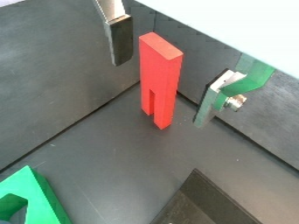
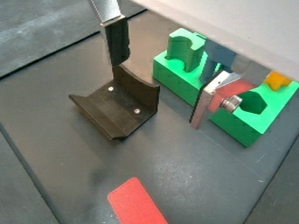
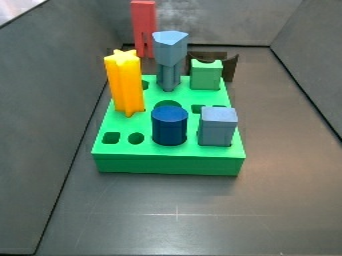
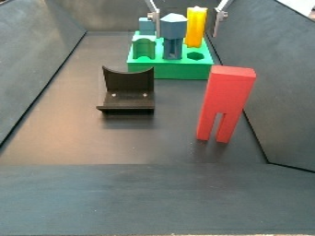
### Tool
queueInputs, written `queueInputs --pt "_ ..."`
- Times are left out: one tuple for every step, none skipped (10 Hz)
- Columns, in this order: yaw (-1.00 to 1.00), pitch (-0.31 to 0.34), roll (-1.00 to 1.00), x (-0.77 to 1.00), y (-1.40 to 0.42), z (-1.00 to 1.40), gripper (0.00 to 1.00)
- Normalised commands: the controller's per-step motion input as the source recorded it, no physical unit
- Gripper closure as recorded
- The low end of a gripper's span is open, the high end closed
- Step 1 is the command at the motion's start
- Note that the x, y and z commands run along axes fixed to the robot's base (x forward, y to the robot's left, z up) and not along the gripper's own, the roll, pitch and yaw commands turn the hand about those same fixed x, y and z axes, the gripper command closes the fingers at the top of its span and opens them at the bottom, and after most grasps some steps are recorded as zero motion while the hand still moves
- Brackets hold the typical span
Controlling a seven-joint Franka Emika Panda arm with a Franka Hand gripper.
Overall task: Pick up the double-square object. Move up. Move to above the board. Insert the double-square object.
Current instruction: Pick up the double-square object.
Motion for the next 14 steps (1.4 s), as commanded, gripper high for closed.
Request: queueInputs --pt "-0.03 0.000 0.00 -0.15 0.00 -0.01 0.00" --pt "-0.06 -0.100 0.00 -0.76 0.35 0.00 0.00" --pt "-0.30 -0.116 0.04 -0.88 0.35 0.15 0.00" --pt "-0.31 -0.081 0.09 -0.86 0.29 0.12 0.00" --pt "-0.38 -0.096 0.10 -0.85 0.23 0.15 0.00" --pt "-0.44 -0.059 0.02 -0.80 0.25 0.03 0.00" --pt "-0.45 -0.036 0.00 -0.78 0.27 0.00 0.00" --pt "-0.51 -0.051 -0.01 -0.34 0.34 -0.01 0.00" --pt "-0.48 -0.010 -0.10 0.00 0.39 -0.07 0.00" --pt "-0.46 0.000 -0.09 -0.05 0.42 -0.15 0.00" --pt "-0.42 0.000 -0.16 0.04 0.43 -0.13 0.00" --pt "-0.07 0.000 -0.18 0.41 0.28 -0.19 0.00" --pt "0.01 -0.004 -0.21 0.24 0.25 -0.27 0.00" --pt "0.14 -0.059 -0.20 0.15 0.07 -0.23 0.00"
